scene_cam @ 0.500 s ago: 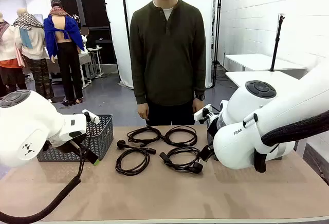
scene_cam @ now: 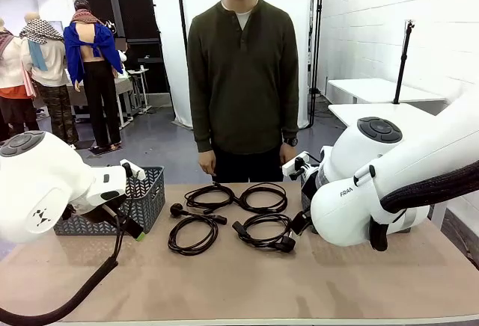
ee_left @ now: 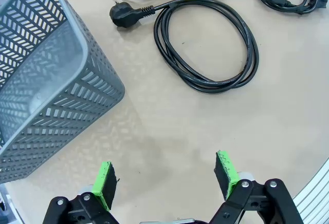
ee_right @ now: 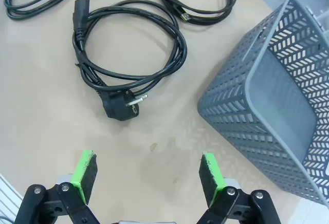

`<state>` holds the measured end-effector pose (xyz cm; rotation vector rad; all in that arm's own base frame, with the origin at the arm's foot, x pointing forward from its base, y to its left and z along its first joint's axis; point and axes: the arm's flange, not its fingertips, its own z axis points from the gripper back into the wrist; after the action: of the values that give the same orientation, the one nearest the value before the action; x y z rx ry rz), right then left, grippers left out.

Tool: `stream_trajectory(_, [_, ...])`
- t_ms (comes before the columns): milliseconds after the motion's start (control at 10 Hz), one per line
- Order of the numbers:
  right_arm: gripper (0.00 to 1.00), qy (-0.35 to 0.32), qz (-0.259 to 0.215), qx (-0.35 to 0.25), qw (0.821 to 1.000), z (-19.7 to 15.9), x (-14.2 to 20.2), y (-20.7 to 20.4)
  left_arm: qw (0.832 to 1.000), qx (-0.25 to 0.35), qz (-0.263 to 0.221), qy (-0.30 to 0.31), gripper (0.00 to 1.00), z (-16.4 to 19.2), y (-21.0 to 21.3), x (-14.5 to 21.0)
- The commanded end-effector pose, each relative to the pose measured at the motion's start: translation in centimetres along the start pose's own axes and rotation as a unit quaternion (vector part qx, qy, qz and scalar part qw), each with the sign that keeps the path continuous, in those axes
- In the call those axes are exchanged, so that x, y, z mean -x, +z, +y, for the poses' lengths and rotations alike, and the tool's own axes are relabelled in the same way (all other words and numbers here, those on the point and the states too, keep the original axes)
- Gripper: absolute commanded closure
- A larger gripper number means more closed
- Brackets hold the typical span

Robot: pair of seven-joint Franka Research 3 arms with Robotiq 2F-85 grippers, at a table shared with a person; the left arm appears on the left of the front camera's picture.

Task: Organize the cables according to human instructions.
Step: Pick up a bundle of cables and place it in the basket indicated by the human.

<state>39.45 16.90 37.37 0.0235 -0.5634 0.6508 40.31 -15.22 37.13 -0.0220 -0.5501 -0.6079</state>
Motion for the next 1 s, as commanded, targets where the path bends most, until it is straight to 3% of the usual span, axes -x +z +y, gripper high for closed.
stream_trajectory(0, [0.0, 0.0, 0.0, 0.0, 1.0, -0.01, 0.0, 0.0, 1.0, 0.0, 0.0, 0.001, 0.0, 0.09, 0.0, 0.02])
stream_trajectory(900, [0.0, 0.0, 0.0, 0.0, 1.0, 0.0, 0.0, 0.0, 1.0, 0.0, 0.0, 0.0, 0.0, -0.01, 0.0, 0.0])
